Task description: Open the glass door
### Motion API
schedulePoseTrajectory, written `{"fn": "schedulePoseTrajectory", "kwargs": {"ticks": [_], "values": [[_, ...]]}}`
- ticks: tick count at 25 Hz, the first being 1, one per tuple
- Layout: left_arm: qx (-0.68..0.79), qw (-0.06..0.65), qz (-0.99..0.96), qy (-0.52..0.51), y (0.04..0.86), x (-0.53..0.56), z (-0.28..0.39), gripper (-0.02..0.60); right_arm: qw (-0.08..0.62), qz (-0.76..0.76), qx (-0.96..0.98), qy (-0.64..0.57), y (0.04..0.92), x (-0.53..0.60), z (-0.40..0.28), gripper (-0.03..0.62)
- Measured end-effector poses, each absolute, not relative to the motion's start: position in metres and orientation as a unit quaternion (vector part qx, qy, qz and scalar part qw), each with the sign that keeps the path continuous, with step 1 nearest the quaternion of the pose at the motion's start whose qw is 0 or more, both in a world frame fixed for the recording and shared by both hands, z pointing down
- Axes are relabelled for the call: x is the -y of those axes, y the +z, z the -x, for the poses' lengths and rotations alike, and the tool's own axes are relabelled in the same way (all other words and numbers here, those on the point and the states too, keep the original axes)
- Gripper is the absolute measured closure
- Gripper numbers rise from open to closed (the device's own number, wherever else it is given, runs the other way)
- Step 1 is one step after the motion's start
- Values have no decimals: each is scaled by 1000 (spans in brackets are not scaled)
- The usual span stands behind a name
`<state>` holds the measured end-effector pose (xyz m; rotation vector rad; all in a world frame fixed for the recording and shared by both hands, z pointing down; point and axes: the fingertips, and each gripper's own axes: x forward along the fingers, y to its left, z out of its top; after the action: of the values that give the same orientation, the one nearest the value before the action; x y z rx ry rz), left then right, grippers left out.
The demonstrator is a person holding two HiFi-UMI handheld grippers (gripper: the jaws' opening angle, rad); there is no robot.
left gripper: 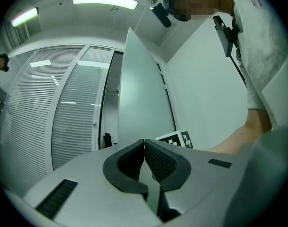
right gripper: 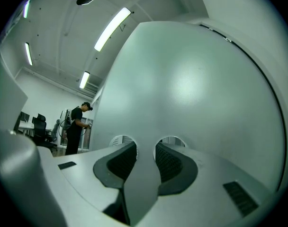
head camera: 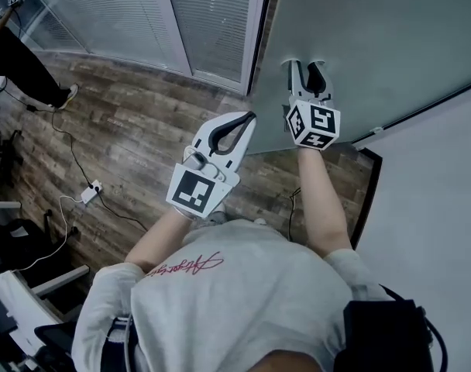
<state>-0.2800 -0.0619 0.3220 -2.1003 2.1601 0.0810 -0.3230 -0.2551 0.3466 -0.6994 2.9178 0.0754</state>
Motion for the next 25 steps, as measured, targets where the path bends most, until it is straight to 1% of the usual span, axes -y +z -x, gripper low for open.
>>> {"fn": "schedulePoseTrajectory", "kwargs": {"ticks": [8, 12, 17, 25], "values": [[-748, 55, 660, 47, 323, 41, 214, 563, 67, 188, -980, 23, 341, 209, 273, 461], [-745, 60, 663, 37, 325, 29, 180, 563, 72, 181, -980, 23, 340, 194, 244, 461], [-723, 55, 686, 60, 316, 10, 157, 563, 64, 188, -980, 22, 343, 174, 208, 461], [-653, 51, 754, 42, 322, -8, 95, 563, 75, 183, -980, 28, 340, 155, 137, 461]]}}
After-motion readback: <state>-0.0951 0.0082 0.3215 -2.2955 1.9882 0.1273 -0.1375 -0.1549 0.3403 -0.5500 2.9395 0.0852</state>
